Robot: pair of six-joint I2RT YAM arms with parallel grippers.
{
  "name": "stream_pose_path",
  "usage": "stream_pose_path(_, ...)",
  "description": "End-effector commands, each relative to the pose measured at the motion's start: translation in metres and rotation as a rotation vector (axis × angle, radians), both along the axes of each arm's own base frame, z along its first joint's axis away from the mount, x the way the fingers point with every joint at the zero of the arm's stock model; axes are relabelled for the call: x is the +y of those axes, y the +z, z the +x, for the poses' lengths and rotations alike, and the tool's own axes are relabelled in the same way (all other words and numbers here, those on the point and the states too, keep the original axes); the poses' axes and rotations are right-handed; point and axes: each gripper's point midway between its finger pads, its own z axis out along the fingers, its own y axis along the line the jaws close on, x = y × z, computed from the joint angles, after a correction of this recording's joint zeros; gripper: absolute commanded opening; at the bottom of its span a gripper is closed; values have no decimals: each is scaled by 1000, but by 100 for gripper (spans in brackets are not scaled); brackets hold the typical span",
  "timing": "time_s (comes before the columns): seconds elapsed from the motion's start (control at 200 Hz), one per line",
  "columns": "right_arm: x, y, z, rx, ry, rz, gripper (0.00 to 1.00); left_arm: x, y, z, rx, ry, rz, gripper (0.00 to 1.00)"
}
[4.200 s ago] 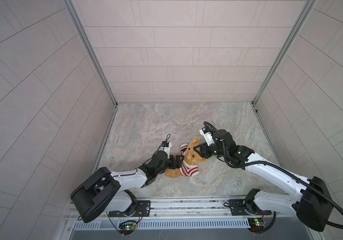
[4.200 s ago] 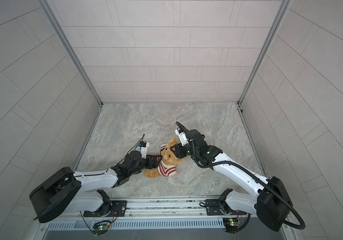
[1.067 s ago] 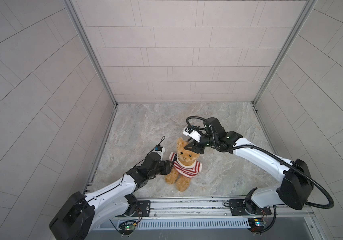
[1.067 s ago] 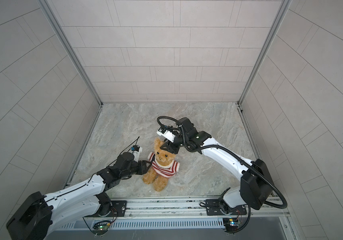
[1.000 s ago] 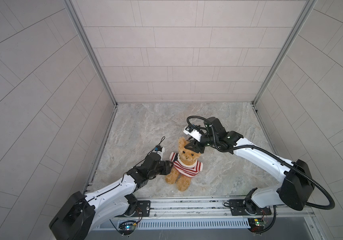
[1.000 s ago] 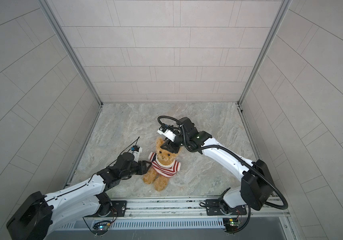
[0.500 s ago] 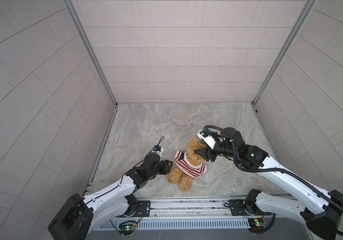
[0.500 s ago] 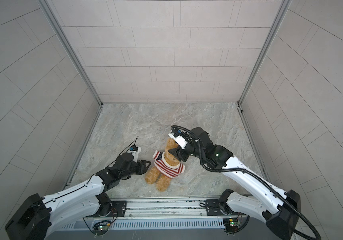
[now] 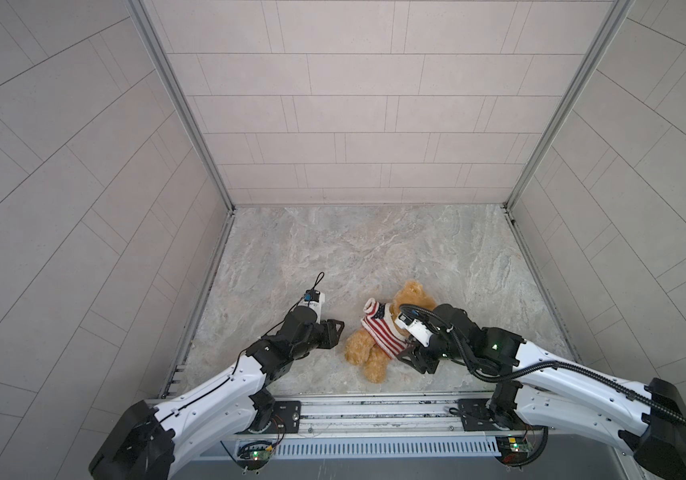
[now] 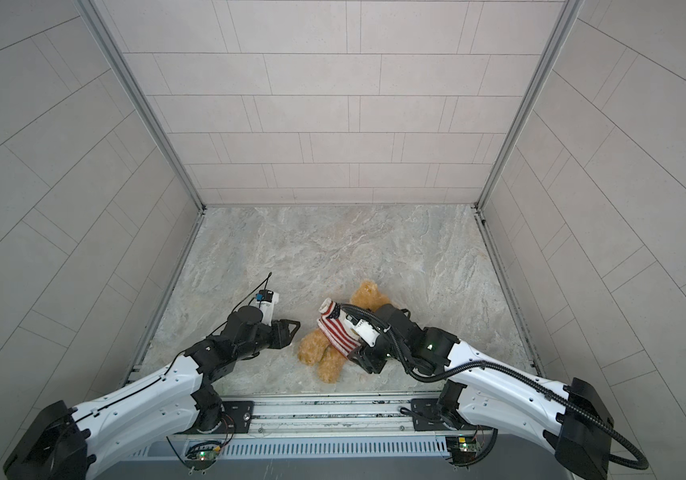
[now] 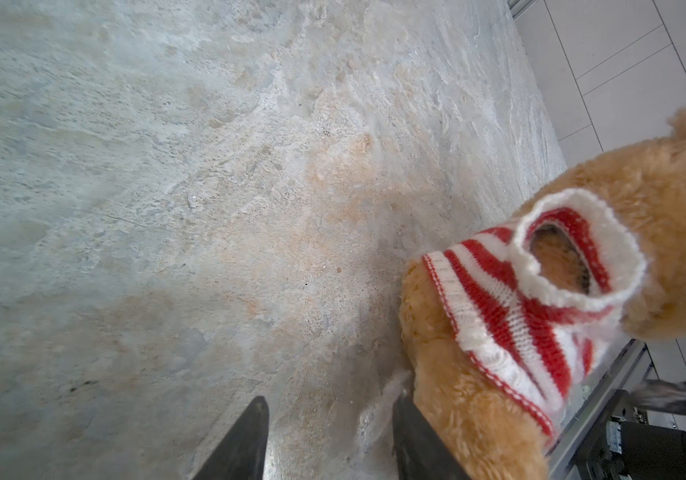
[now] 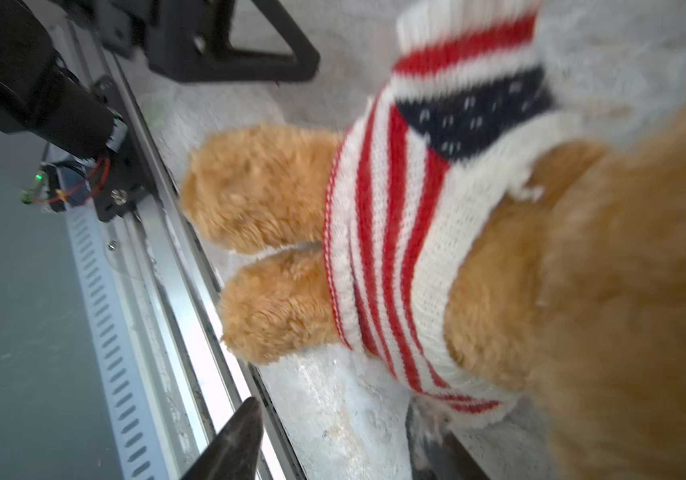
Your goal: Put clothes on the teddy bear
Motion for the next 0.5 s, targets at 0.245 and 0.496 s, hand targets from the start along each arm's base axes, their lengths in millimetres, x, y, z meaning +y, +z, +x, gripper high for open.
stream_pose_path(0.245,-9,-18,36,-37,-204,31,56,-19,23,-3,-35,-58,-36,52)
stream_pose_path(0.496,-11,-14,66,-74,-260,58,54,-46,22,-13,-34,-120,-6,52)
